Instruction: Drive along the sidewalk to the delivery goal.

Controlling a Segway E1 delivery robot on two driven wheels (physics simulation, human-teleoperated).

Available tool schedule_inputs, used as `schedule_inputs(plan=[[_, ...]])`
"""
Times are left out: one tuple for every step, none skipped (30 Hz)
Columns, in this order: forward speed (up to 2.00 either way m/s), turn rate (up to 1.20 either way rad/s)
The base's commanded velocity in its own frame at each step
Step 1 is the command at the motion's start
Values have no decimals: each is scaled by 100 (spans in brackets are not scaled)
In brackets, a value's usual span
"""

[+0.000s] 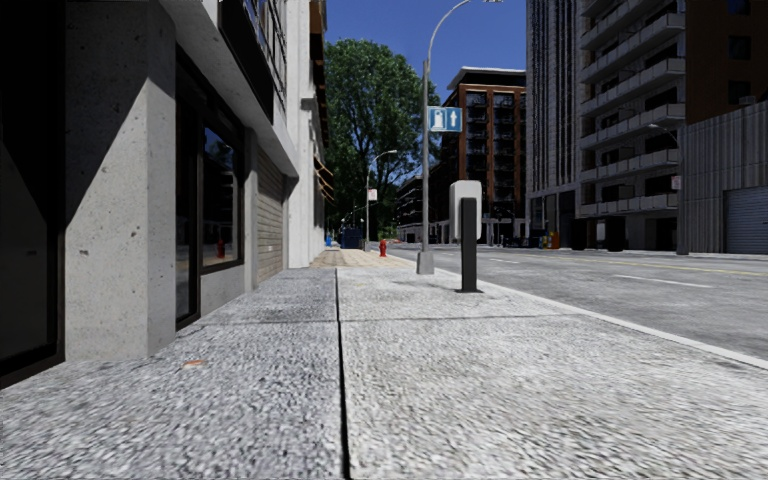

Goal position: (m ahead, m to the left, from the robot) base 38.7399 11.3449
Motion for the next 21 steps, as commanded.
schedule_inputs(plan=[[200,0],[200,0],[200,0],[200,0],[200,0],[200,0],[200,0],[200,0],[200,0],[200,0],[200,0],[200,0],[200,0],[200,0],[200,0],[200,0],[200,0],[200,0],[200,0],[200,0],[200,0]])
